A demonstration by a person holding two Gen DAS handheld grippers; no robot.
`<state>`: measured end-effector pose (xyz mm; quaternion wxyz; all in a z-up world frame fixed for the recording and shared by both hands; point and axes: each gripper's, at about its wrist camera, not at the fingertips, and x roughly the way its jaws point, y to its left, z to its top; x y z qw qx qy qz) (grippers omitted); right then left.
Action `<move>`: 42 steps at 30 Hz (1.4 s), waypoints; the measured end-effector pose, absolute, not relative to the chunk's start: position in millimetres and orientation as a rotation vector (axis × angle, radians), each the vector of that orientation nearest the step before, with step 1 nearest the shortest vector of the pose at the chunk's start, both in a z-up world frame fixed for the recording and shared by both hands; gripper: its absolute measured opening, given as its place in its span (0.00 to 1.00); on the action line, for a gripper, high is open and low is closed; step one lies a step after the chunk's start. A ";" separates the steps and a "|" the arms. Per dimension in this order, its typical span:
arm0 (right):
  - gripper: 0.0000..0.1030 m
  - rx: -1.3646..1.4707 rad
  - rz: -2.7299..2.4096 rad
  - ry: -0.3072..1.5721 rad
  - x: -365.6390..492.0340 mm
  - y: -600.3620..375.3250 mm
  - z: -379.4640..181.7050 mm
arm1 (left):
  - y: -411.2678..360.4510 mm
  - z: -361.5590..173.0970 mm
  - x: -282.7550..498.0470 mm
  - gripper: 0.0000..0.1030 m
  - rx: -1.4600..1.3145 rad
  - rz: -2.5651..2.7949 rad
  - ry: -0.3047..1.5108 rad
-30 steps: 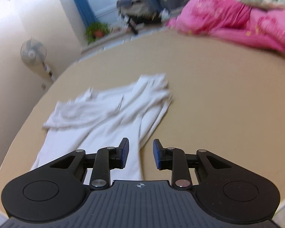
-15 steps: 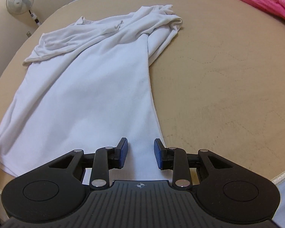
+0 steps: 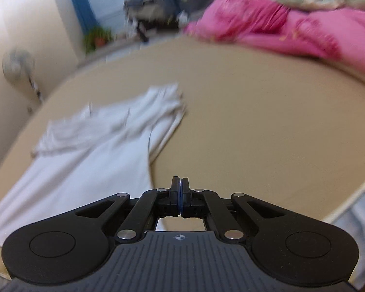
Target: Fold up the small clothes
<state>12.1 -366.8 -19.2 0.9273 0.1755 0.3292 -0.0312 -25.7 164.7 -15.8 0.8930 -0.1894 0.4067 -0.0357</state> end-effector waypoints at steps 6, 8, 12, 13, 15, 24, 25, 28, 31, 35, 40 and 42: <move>0.16 0.357 0.086 0.836 17.5 -351.5 -62.1 | 198.1 -28.4 -26.1 0.09 -0.437 0.081 0.892; 0.45 0.301 0.099 0.842 27.2 -332.1 -71.2 | 208.7 -29.4 -20.9 0.26 -0.526 0.075 0.865; 0.49 0.273 0.091 0.867 49.1 -307.8 -88.0 | 201.3 -36.9 -4.6 0.51 -0.583 0.032 0.858; 0.49 0.275 0.078 0.878 53.1 -305.0 -94.0 | 195.1 -39.5 4.0 0.51 -0.582 0.025 0.867; 0.49 0.266 0.044 0.909 61.8 -297.2 -105.5 | 184.5 -44.8 15.4 0.51 -0.558 0.020 0.878; 0.05 0.180 -0.006 0.812 59.1 -282.7 -79.7 | 170.9 -68.7 50.3 0.03 -0.465 0.095 0.961; 0.05 0.242 -0.014 0.764 52.4 -295.5 -62.6 | 173.5 -56.9 40.0 0.03 -0.470 0.085 0.927; 0.04 0.301 0.009 0.622 22.2 -321.5 -12.7 | 181.5 -17.3 3.1 0.03 -0.500 0.015 0.820; 0.04 0.306 0.006 0.561 -16.4 -340.2 17.1 | 180.9 -1.0 -27.3 0.03 -0.483 -0.008 0.836; 0.04 0.259 -0.081 0.763 -32.6 -359.0 -18.3 | 164.5 -36.5 -35.4 0.00 -0.367 -0.005 1.067; 0.09 0.218 -0.189 0.920 -21.0 -365.3 -64.2 | 162.3 -28.5 -24.7 0.02 -0.317 0.046 1.010; 0.09 0.239 -0.137 0.819 -18.9 -360.5 -50.9 | 156.0 -23.4 -20.8 0.03 -0.347 -0.009 0.974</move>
